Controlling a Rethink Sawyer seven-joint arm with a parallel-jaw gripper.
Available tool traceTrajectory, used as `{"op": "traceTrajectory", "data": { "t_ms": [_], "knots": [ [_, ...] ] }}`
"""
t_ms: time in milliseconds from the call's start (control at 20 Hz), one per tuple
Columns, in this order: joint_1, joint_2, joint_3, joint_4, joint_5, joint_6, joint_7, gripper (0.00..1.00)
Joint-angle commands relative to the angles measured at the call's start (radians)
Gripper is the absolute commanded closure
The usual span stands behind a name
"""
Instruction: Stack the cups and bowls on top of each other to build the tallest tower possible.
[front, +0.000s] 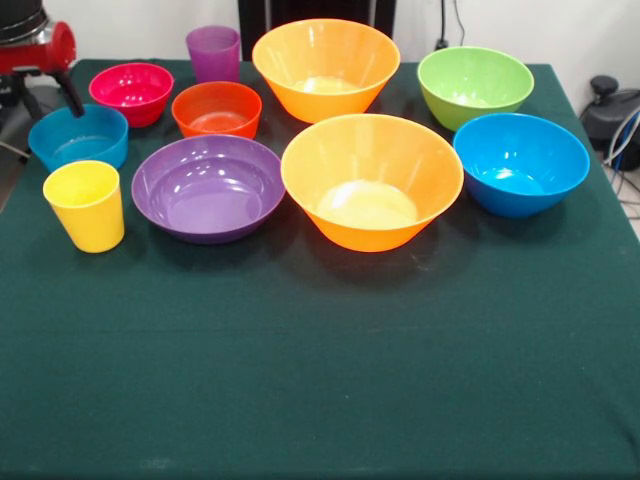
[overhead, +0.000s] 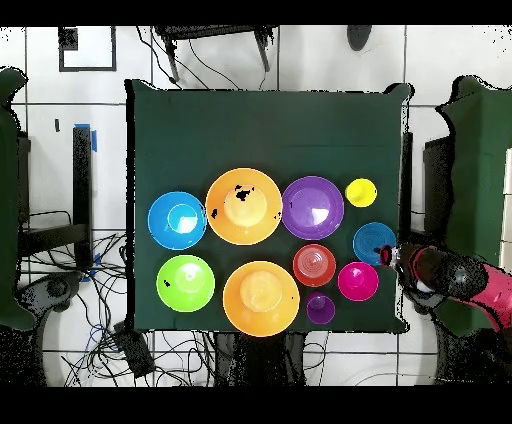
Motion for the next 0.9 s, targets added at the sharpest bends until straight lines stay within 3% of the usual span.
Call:
{"op": "traceTrajectory", "data": {
  "t_ms": [50, 900],
  "knots": [
    [0.068, 0.055, -0.042, -0.093, -0.132, -0.063, -0.12, 0.0],
    [0.067, 0.025, -0.025, -0.092, -0.125, -0.019, -0.126, 0.0]
  ]
}}
